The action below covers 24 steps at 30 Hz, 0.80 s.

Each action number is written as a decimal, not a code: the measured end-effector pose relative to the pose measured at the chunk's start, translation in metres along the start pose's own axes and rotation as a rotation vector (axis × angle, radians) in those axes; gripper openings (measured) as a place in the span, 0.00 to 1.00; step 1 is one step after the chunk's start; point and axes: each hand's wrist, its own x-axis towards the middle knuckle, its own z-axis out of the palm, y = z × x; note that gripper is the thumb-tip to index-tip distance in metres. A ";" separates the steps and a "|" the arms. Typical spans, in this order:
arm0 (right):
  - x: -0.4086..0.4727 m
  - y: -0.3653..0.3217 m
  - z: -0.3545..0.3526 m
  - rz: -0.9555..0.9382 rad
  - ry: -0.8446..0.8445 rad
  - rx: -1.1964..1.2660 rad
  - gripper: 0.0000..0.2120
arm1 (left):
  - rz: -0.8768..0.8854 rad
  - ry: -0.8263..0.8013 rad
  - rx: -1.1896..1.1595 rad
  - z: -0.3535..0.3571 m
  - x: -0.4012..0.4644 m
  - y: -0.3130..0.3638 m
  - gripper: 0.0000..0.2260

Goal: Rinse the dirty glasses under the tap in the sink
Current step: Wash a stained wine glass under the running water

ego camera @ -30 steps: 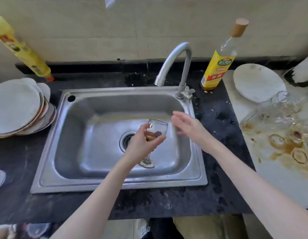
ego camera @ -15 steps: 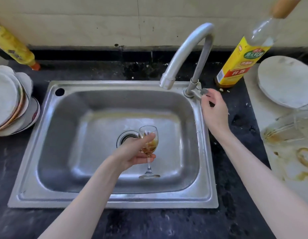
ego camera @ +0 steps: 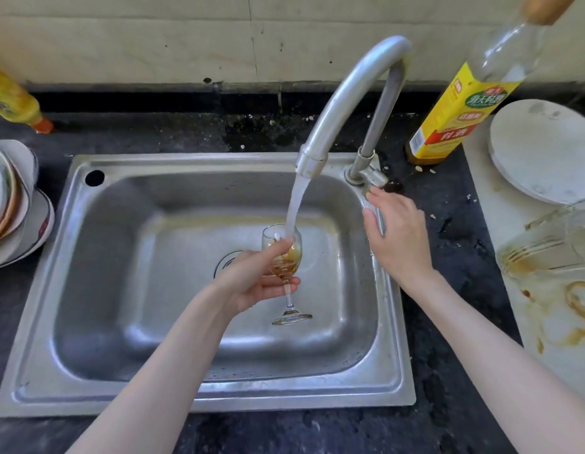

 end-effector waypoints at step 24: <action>-0.027 -0.066 -0.003 0.433 -0.636 0.811 0.08 | -0.050 0.059 -0.669 -0.022 0.011 0.020 0.16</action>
